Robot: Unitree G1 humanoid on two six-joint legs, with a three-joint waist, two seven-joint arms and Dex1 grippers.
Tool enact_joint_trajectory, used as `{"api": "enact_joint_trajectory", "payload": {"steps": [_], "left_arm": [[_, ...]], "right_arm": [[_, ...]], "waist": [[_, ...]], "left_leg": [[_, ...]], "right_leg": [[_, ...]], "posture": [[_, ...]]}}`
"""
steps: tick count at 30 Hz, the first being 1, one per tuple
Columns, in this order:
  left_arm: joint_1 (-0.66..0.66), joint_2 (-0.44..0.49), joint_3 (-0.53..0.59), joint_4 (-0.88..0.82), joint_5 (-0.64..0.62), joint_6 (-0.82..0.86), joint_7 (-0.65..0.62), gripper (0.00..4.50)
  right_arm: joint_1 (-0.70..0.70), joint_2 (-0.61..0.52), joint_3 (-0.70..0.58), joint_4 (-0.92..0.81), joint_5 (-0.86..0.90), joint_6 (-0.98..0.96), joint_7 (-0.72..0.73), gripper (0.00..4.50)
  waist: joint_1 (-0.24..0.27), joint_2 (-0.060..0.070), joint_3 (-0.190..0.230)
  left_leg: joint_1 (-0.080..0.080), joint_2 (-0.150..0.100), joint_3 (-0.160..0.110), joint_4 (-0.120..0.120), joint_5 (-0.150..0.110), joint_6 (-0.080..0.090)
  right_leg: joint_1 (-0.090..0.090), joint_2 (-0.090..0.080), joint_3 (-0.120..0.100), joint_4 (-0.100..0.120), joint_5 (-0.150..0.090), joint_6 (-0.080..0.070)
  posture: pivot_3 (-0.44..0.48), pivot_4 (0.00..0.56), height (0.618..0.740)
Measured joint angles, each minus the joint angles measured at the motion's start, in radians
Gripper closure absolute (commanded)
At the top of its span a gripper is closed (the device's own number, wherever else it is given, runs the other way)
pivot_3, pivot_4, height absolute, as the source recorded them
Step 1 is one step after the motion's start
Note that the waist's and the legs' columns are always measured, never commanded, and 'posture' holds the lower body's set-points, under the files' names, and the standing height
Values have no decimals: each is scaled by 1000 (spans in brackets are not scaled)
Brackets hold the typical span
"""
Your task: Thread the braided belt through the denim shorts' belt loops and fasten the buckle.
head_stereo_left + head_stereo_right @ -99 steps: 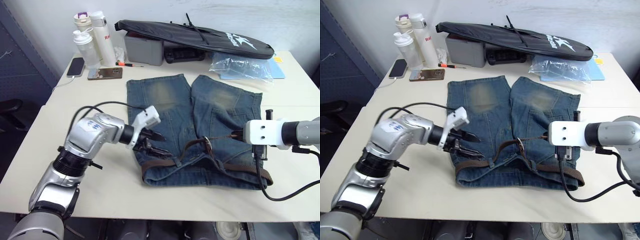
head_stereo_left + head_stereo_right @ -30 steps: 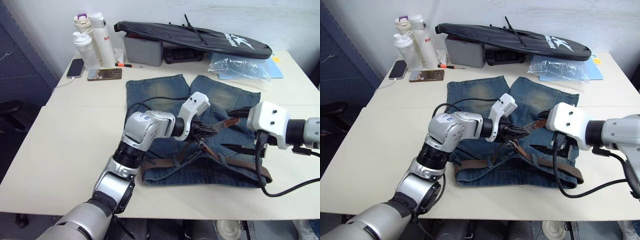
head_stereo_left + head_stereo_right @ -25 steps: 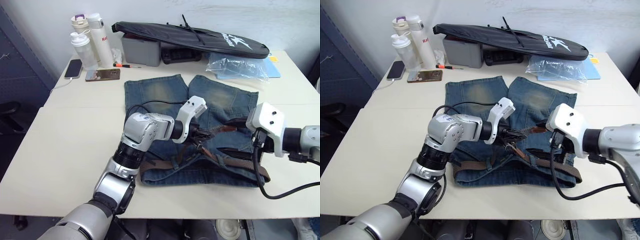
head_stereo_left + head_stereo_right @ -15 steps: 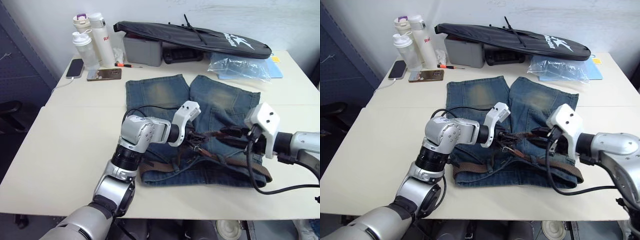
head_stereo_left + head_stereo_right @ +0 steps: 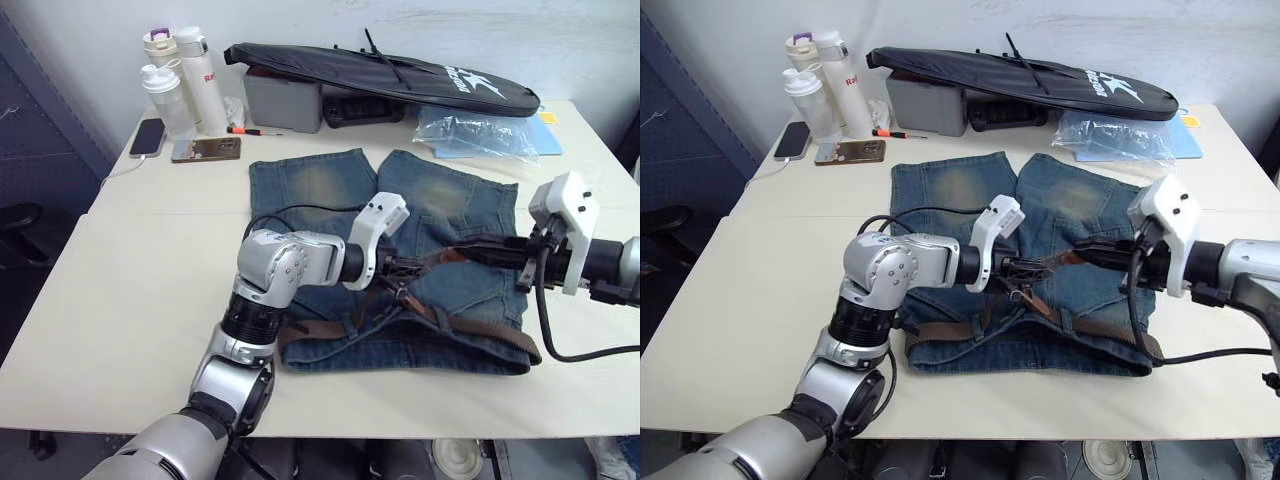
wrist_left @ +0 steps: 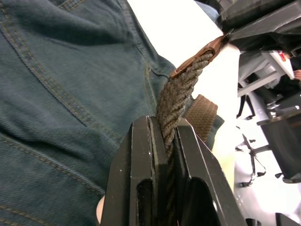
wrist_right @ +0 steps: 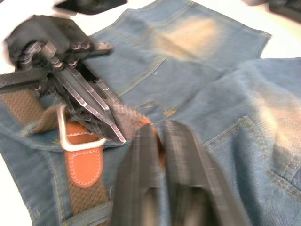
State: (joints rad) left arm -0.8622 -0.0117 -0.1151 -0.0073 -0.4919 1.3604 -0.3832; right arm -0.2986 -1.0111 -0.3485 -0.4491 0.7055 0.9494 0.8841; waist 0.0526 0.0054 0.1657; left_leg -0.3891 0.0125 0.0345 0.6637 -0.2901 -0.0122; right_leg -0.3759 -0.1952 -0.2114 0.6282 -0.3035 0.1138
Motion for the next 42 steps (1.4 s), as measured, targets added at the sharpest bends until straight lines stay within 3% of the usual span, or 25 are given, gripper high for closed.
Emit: {"api": "enact_joint_trajectory", "payload": {"steps": [2, 7, 10, 14, 18, 30, 39, 42], "left_arm": [[5, 13, 7, 0, 0, 0, 4, 4500], [5, 12, 12, 0, -1, -1, 9, 4500], [2, 7, 37, 1, -6, 0, 15, 4500], [-12, -26, 69, 3, -15, 9, 25, 4500], [-24, -48, 97, 16, -16, 13, 42, 4500], [-40, -81, 117, 29, -16, 27, 54, 4500], [-40, -92, 112, 52, -20, 61, 50, 4500], [-40, -94, 111, 56, -20, 61, 50, 4500]], "right_arm": [[7, -1, -4, 0, 5, 3, -3, 1607], [55, -45, -54, 0, 34, 46, 6, 1607], [75, -33, -83, 2, 72, 78, -4, 2463], [77, 47, -40, -8, 105, 103, -56, 4420], [76, 143, 14, -4, 120, 121, -121, 4473], [65, 284, 113, 5, 175, 118, -154, 4473], [58, 298, 212, 6, 156, 73, -132, 4473], [84, 242, 275, 6, 103, 53, -102, 4473]], "waist": [[1, 0, 0], [5, 0, 0], [3, 0, 0], [0, 0, 0], [1, 0, 0], [0, 0, 0], [0, 0, 0], [0, 0, 0]], "left_leg": [[0, 0, 0, 0, 0, 0], [-1, -1, 0, 0, 0, 0], [-1, 0, 0, 0, -1, 0], [-1, 1, 1, 0, -1, 0], [0, 0, 1, 0, -1, 0], [0, 0, 1, 0, -1, 0], [0, 0, 1, 0, -1, 0], [0, 0, 1, 0, -1, 0]], "right_leg": [[0, 0, 0, 0, 0, 0], [0, 0, 0, -1, 0, 0], [0, 0, 0, -1, 0, 0], [1, 0, 1, 0, 0, 0], [0, 0, 1, 0, 0, 0], [0, 0, 1, 0, 0, 0], [-1, 0, 0, 0, 0, 0], [-1, 0, 0, 0, 0, 0]], "posture": [[0, 150, 645], [0, 150, 645], [0, 150, 645], [0, 150, 645], [0, 150, 645], [0, 150, 645], [0, 150, 645], [0, 150, 645]]}}
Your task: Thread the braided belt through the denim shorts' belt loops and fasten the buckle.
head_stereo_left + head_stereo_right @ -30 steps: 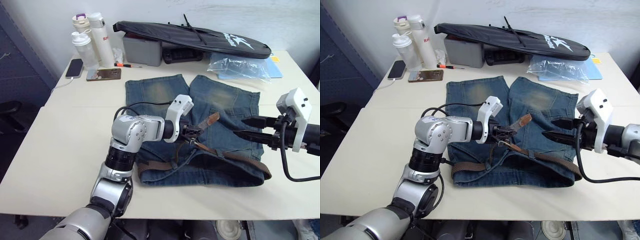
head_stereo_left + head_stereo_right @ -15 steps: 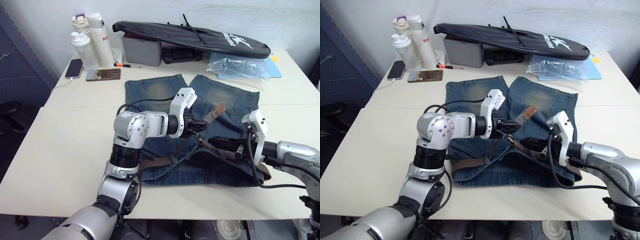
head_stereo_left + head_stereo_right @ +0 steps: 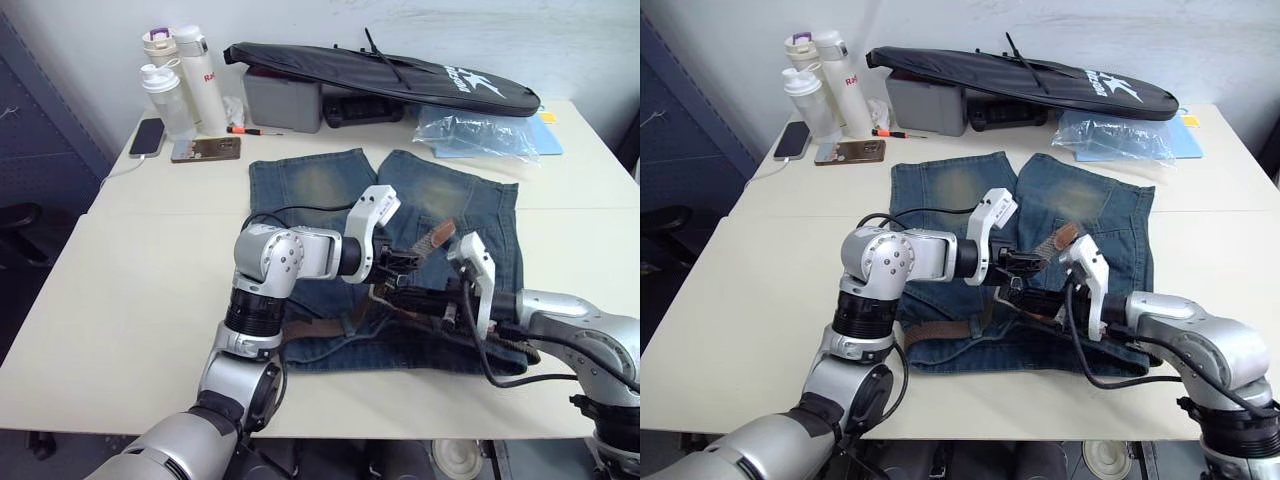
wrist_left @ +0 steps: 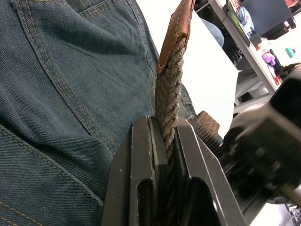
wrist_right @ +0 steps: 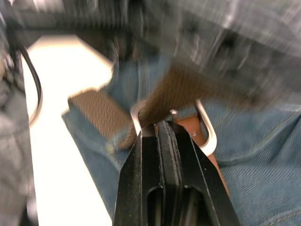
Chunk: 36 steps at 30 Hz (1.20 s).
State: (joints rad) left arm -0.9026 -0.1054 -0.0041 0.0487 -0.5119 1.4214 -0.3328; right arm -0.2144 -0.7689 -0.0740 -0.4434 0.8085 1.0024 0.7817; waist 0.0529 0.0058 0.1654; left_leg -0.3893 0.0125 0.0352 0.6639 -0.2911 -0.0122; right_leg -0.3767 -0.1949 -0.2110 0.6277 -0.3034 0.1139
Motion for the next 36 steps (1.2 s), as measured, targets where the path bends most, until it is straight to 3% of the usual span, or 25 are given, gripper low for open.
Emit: {"api": "enact_joint_trajectory", "payload": {"steps": [5, 12, 21, 30, 36], "left_arm": [[0, -3, 17, 4, -1, 6, 3, 4500], [25, -44, 197, -44, -42, 166, 48, 4500], [96, -45, 430, -109, -108, 203, 174, 4500], [102, -45, 555, -150, -333, 205, 280, 4500], [191, -41, 581, -159, -528, 202, 399, 4500]], "right_arm": [[27, -29, 93, 18, -102, -48, 8, 4473], [26, -30, 164, 41, -187, -114, 14, 4473], [-4, -60, 208, 31, -229, -112, 55, 4473], [-21, -69, 237, 17, -262, -111, 61, 4473], [-35, -69, 247, 15, -272, -110, 69, 4473]], "waist": [[-1, 0, 0], [-3, -1, 0], [-1, -2, 0], [-1, -3, -1], [0, -3, -1]], "left_leg": [[0, 0, 0, 0, 0, 0], [1, 1, 0, 0, 0, -1], [2, 2, 0, 0, -1, -2], [2, 4, 0, 0, -3, -4], [2, 5, 0, 1, -4, -6]], "right_leg": [[0, 0, 0, 0, 0, 0], [2, 1, 1, 0, 0, 0], [2, 2, 0, -1, 0, 0], [2, 5, 1, -1, 0, 0], [2, 9, 3, -2, -1, 0]], "posture": [[0, 150, 645], [0, 150, 645], [0, 150, 645], [0, 150, 645], [0, 150, 645]]}}
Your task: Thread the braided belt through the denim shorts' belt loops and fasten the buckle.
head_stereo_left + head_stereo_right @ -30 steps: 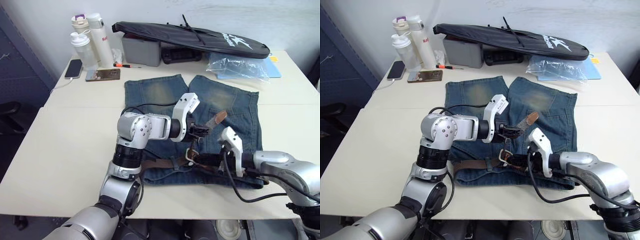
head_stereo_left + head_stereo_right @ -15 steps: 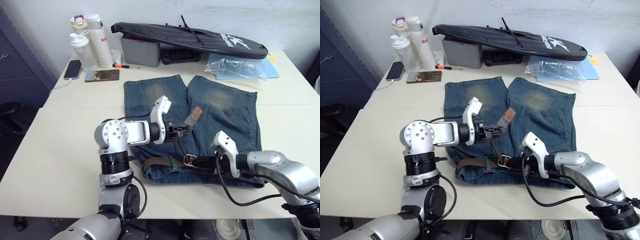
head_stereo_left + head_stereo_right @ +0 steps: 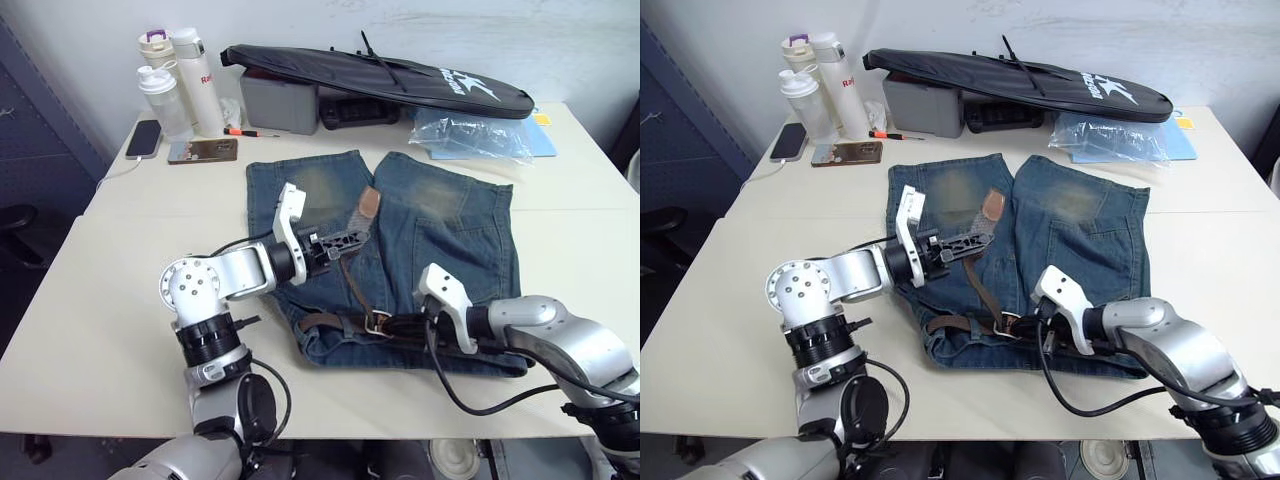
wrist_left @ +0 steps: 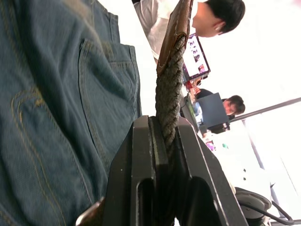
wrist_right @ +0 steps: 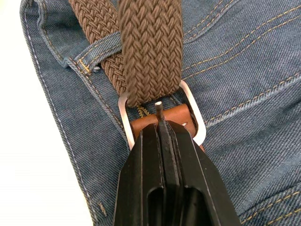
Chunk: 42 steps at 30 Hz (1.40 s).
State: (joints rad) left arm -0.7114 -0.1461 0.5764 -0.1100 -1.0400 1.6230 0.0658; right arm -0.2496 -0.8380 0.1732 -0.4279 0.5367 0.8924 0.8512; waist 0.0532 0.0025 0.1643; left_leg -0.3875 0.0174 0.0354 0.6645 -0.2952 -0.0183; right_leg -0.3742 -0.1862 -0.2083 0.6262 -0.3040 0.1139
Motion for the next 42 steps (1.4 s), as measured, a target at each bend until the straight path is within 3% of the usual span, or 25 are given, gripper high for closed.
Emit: {"api": "enact_joint_trajectory", "payload": {"steps": [6, 14, 19, 27, 42], "left_arm": [[88, -1, 45, 3, -137, -1, 119, 4500], [96, 11, 41, 8, -294, -36, 262, 4500], [158, 65, -18, 8, -435, -111, 357, 4500], [254, 220, -214, 5, -669, -300, 477, 4500], [311, 352, -357, 8, -751, -459, 485, 4500]], "right_arm": [[-9, 3, -39, 8, 39, 23, 26, 4473], [-44, 24, -21, 51, 53, 16, 77, 4473], [-59, 27, -20, 94, 39, -9, 100, 4473], [-113, 24, -41, 138, 37, -14, 138, 4473], [-129, 77, 46, 168, -13, -44, 149, 4473]], "waist": [[1, 0, 0], [3, 0, 0], [0, 0, 0], [4, 1, 0], [1, 4, -2]], "left_leg": [[0, 0, 0, 1, 0, 0], [0, 0, 0, 1, -1, 0], [0, -1, 0, 1, -1, -1], [0, 0, 0, 2, -2, -1], [0, -1, 0, 1, -2, -2]], "right_leg": [[-2, 0, 0, 0, 0, 0], [-2, 0, 0, -1, 0, 0], [-2, 1, 1, -1, 0, -1], [-2, 0, 1, -1, 0, -1], [-2, 2, 3, 0, 0, -2]], "posture": [[0, 150, 645], [0, 150, 645], [0, 150, 645], [0, 150, 645], [0, 150, 645]]}}
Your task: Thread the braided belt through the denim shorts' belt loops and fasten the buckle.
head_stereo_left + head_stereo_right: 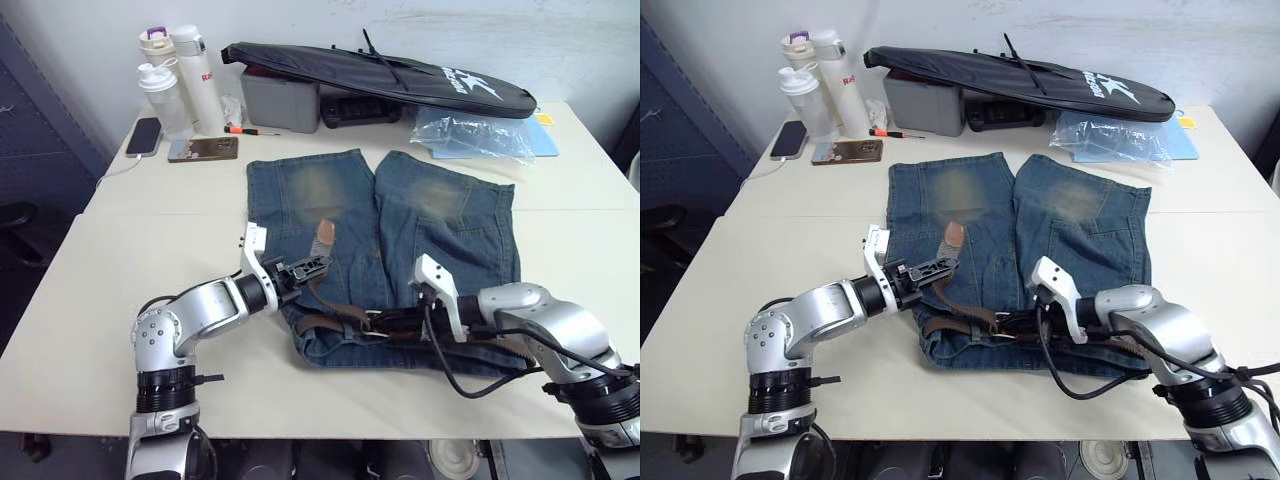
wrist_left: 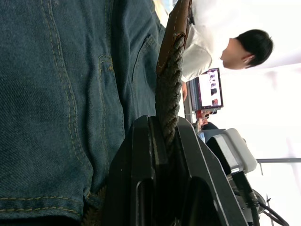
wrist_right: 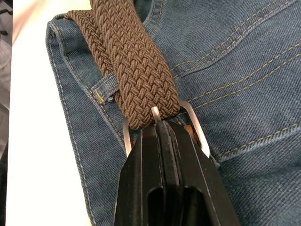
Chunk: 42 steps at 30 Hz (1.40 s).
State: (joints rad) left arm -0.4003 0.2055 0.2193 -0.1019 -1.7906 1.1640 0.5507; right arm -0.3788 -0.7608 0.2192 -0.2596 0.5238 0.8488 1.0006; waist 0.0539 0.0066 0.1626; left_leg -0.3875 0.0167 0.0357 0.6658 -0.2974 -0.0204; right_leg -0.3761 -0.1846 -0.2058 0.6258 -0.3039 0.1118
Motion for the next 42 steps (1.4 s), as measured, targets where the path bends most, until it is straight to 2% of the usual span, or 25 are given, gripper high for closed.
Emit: {"api": "enact_joint_trajectory", "payload": {"steps": [8, 14, 19, 26, 30, 37, 42], "left_arm": [[20, 60, -64, -1, -30, -75, -22, 4500], [15, 71, -102, -4, -59, -129, -29, 4500], [-43, 91, -127, 2, -73, -141, -40, 4500], [-117, 115, -166, 45, -127, -139, -64, 4500], [-195, 119, -206, 97, -129, -120, -109, 4500], [-283, 100, -241, 206, -78, -91, -179, 4500], [-356, 54, -258, 308, 13, -52, -260, 4500]], "right_arm": [[-55, -1, 67, 40, -56, -19, 61, 4473], [-123, -6, 140, 64, -102, 13, 99, 4473], [-160, 22, 173, 84, -131, 53, 98, 4473], [-169, 22, 213, 52, -178, 55, 78, 4473], [-168, 37, 240, 20, -213, 57, 37, 4473], [-170, 60, 272, 3, -251, 59, 5, 4473], [-190, 66, 316, -7, -306, 59, -3, 4473]], "waist": [[-3, 1, -1], [-4, 0, -4], [-5, -8, -13], [-4, -10, -20], [-6, -12, -23], [-21, -15, -28], [-27, -17, -37]], "left_leg": [[1, 1, 0, -1, -2, -4], [3, 2, 0, -1, -3, -4], [4, 5, 0, -1, -4, -6], [13, 12, 2, -1, -9, -9], [18, 16, 2, -1, -14, -12], [20, 18, 1, -1, -15, -12], [21, 17, -1, -1, -18, -7]], "right_leg": [[0, 2, 3, 1, 0, 0], [1, 2, 7, 0, 0, 0], [1, 5, 7, 0, -1, -3], [4, 11, 8, 0, -3, -7], [13, 16, 7, -4, -6, -11], [16, 19, 7, -5, -8, -11], [18, 19, 6, -6, -10, -9]], "posture": [[0, 150, 645], [0, 150, 645], [0, 150, 645], [0, 150, 645], [0, 150, 645], [0, 150, 645], [0, 150, 645]]}}
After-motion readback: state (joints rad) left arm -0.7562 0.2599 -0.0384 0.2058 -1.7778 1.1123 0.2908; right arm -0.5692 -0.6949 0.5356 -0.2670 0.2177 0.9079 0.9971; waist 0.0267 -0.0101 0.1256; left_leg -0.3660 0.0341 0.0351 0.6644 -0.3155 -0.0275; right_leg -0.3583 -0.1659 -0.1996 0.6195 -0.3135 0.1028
